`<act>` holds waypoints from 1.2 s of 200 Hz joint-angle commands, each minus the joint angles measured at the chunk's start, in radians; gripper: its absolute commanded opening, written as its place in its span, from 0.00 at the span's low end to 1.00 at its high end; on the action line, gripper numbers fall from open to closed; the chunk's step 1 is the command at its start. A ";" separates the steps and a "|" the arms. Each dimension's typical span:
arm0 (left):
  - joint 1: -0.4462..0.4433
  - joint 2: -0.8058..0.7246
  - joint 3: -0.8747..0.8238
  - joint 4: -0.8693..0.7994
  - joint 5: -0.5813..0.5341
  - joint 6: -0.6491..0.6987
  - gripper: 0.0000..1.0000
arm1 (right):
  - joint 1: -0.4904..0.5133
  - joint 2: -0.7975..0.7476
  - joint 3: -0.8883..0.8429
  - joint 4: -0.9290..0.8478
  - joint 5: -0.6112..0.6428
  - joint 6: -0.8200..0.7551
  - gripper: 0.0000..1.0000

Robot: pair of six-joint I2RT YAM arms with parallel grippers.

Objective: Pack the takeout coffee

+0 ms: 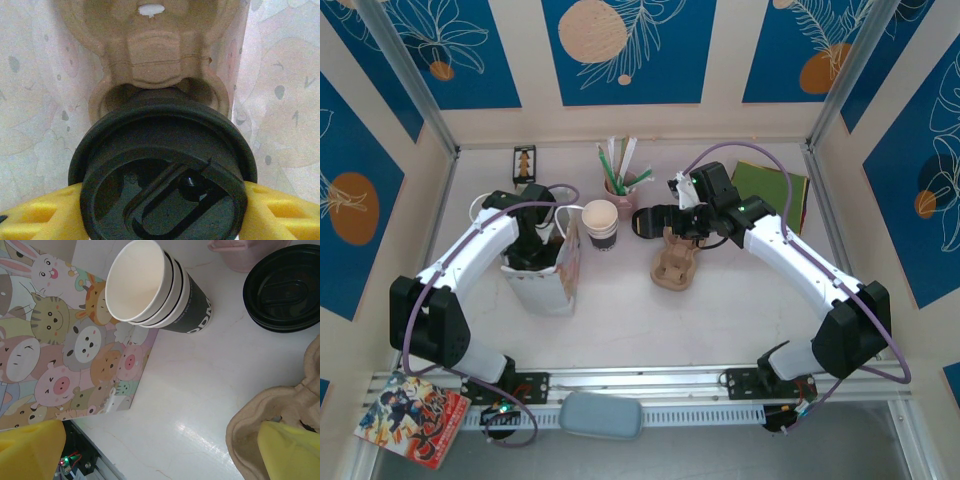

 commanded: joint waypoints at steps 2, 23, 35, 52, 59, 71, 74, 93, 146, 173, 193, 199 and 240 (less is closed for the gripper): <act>0.026 0.096 -0.087 0.118 -0.074 0.019 0.57 | -0.004 -0.030 -0.004 -0.022 -0.005 0.009 0.99; 0.025 0.103 -0.087 0.124 -0.074 0.019 0.57 | -0.004 -0.031 -0.005 -0.022 -0.005 0.010 0.99; 0.026 0.108 -0.088 0.128 -0.074 0.019 0.57 | -0.004 -0.033 -0.005 -0.023 -0.003 0.010 0.99; 0.026 0.116 -0.090 0.135 -0.071 0.019 0.57 | -0.004 -0.033 -0.006 -0.024 -0.003 0.010 0.99; 0.026 0.120 -0.092 0.138 -0.071 0.019 0.57 | -0.004 -0.033 -0.007 -0.023 -0.003 0.010 0.99; 0.026 0.126 -0.093 0.141 -0.070 0.018 0.57 | -0.005 -0.034 -0.006 -0.023 -0.002 0.011 0.99; 0.025 0.127 -0.093 0.143 -0.070 0.019 0.57 | -0.004 -0.034 -0.006 -0.023 -0.002 0.011 0.99; 0.026 0.131 -0.099 0.147 -0.074 0.019 0.57 | -0.004 -0.034 -0.007 -0.022 -0.001 0.011 0.99; 0.025 0.134 -0.110 0.154 -0.071 0.019 0.57 | -0.004 -0.032 -0.002 -0.025 0.000 0.009 0.99; 0.027 0.132 -0.103 0.149 -0.072 0.017 0.57 | -0.004 -0.038 -0.007 -0.024 0.002 0.012 0.99; 0.025 0.132 -0.098 0.146 -0.071 0.016 0.57 | -0.003 -0.038 -0.014 -0.018 0.000 0.016 0.99; 0.025 0.132 -0.097 0.145 -0.072 0.016 0.57 | -0.003 -0.038 -0.014 -0.018 0.000 0.016 0.99; 0.026 0.136 -0.102 0.150 -0.074 0.011 0.57 | -0.003 -0.034 -0.009 -0.015 -0.002 0.014 0.99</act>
